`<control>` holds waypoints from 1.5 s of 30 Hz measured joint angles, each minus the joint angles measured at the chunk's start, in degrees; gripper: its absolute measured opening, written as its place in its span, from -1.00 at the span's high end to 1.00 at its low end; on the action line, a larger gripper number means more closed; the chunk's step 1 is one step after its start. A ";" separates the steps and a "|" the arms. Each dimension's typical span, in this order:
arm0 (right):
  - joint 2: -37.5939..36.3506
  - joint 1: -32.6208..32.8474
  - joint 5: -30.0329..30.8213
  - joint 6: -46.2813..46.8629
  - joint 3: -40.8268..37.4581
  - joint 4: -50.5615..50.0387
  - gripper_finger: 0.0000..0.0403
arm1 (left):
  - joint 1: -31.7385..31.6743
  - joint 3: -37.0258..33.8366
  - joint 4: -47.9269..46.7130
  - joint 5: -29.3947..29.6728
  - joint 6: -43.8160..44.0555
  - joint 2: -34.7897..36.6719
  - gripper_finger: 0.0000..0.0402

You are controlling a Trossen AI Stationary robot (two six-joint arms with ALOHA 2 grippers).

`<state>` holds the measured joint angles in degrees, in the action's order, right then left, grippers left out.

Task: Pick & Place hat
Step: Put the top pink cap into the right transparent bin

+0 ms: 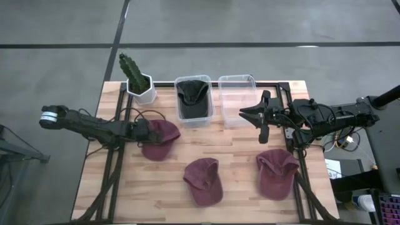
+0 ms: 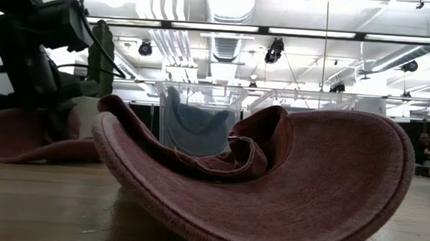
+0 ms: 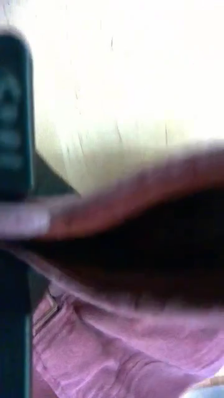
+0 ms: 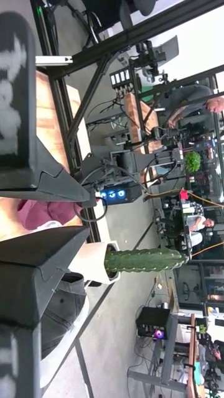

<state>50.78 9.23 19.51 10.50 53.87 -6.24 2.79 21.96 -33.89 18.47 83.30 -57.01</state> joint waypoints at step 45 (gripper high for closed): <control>0.00 -0.40 -0.07 6.03 0.00 0.09 0.61 | 7.58 52.78 -5.73 22.99 -26.81 -8.81 0.94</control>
<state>50.78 8.83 19.44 16.53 53.87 -6.15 10.37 74.74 -39.61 41.45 56.49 -65.83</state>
